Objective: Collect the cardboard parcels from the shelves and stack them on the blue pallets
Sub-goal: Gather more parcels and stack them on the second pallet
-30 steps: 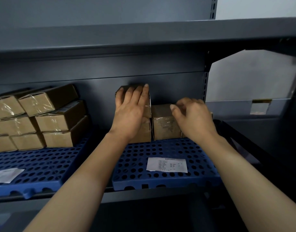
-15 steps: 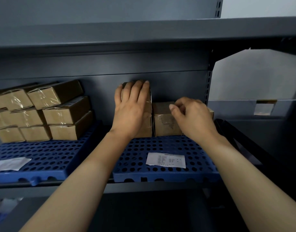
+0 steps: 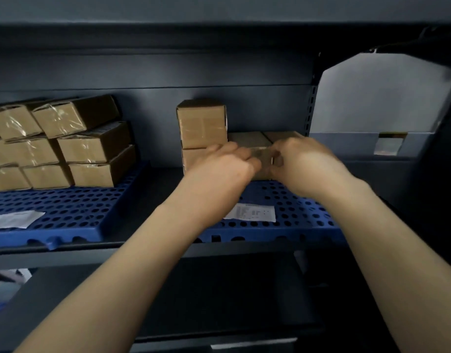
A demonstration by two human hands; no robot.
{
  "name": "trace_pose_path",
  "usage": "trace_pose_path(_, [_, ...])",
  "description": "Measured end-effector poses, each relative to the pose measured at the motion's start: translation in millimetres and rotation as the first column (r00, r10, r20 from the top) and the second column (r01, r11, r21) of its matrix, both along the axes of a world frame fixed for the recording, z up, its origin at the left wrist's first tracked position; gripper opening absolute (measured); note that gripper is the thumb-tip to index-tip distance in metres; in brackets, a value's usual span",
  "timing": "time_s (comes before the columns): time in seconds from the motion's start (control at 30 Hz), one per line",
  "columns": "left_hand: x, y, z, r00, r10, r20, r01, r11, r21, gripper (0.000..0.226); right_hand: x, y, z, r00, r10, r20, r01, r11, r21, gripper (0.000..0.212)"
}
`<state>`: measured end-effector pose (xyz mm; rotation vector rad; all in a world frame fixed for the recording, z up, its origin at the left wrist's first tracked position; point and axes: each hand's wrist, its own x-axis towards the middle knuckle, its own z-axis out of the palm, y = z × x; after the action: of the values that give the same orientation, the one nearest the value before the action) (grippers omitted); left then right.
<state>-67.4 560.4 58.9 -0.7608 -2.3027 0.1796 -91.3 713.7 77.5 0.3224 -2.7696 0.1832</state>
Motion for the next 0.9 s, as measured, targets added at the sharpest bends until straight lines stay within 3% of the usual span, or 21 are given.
trace_pose_path(0.13, [9, -1, 5, 0.998, -0.05, 0.04, 0.052, 0.997, -0.049, 0.02, 30, -1, -4, 0.992, -0.121, -0.044, 0.125, 0.988, 0.091, 0.024])
trace_pose_path(0.27, [24, -9, 2, 0.977, -0.213, 0.023, 0.214, 0.973, -0.083, 0.02, 64, -13, -14, 0.959, -0.281, -0.026, 0.282, 0.948, 0.146, 0.02])
trace_pose_path(0.5, [63, -11, -20, 0.844, -0.533, 0.062, 0.535, 0.83, -0.155, 0.023, 155, -32, -42, 0.817, -0.576, 0.033, 0.567, 0.813, 0.131, 0.029])
trace_pose_path(0.7, [136, 43, -40, 0.599, -0.781, 0.177, 0.801, 0.584, -0.132, 0.022, 274, -21, -64, 0.531, -0.837, 0.134, 0.819, 0.547, 0.173, 0.028])
trace_pose_path(0.9, [248, 96, -62, 0.279, -0.937, 0.213, 0.96, 0.268, -0.078, 0.025, 417, -11, -83, 0.201, -0.957, 0.208, 0.954, 0.239, 0.178, 0.026])
